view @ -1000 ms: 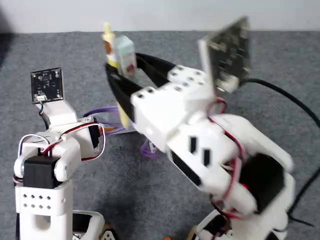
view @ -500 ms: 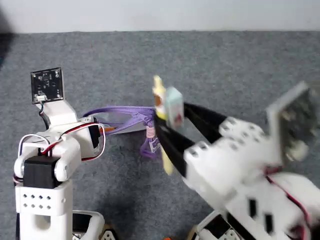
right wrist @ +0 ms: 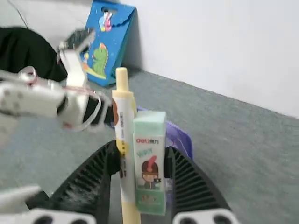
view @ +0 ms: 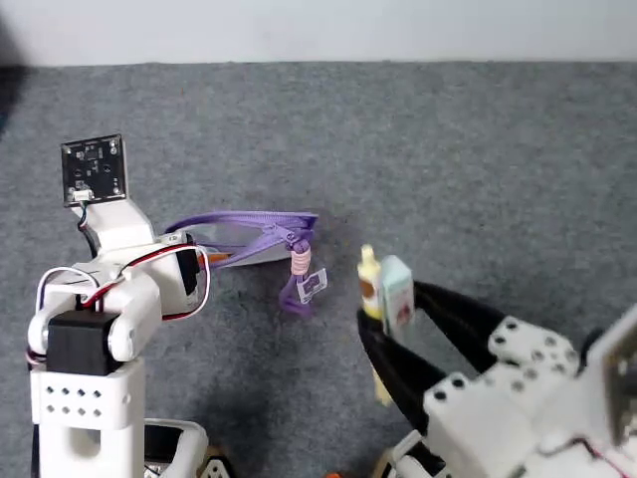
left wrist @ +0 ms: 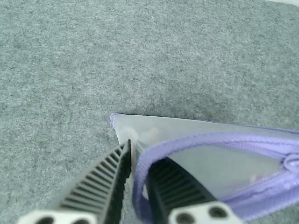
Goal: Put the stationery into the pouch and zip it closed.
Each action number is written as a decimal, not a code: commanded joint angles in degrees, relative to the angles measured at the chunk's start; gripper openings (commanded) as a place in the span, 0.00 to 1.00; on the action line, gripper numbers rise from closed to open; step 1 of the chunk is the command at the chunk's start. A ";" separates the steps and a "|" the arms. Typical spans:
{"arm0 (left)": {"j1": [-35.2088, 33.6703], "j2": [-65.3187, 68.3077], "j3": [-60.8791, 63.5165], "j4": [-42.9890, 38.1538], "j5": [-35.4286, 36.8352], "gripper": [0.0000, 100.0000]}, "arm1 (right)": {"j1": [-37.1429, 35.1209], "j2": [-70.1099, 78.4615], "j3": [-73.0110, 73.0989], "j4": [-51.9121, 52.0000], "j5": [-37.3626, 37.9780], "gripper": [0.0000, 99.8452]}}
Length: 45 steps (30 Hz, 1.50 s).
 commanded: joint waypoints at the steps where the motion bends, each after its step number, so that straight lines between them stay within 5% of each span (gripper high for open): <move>1: 0.35 -0.35 -0.57 -0.35 -0.35 0.01 | 0.66 -7.52 8.26 -2.15 4.04 0.01; 18: 0.09 -0.35 -0.31 -0.44 -0.44 0.01 | -0.31 1.54 39.12 -74.86 4.84 0.01; 30: 0.09 -0.35 -0.31 -0.70 -0.44 0.01 | -7.69 10.33 48.35 -88.92 4.75 0.01; 45: 0.09 -0.35 -0.31 -0.70 -0.44 0.01 | -5.76 10.33 65.58 -94.81 5.01 0.01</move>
